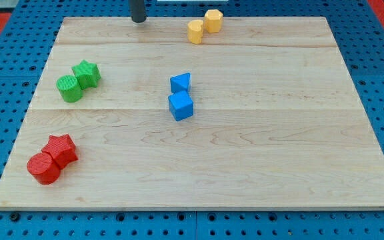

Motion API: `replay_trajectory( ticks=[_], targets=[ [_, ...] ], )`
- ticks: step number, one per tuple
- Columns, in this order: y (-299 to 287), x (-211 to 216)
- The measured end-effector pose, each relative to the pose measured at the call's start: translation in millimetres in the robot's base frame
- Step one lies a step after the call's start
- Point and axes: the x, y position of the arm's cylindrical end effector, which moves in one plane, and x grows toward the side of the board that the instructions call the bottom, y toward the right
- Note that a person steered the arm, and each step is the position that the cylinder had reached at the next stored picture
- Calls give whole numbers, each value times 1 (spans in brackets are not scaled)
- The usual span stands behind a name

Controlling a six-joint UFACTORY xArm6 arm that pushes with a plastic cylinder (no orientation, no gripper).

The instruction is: Push the yellow heart towards bottom

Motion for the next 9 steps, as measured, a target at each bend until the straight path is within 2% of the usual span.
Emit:
replay_trajectory(
  ticks=[1,6,7,8,9],
  targets=[
    [60,0],
    [107,1],
    [123,36],
    [99,72],
    [146,65]
  ],
)
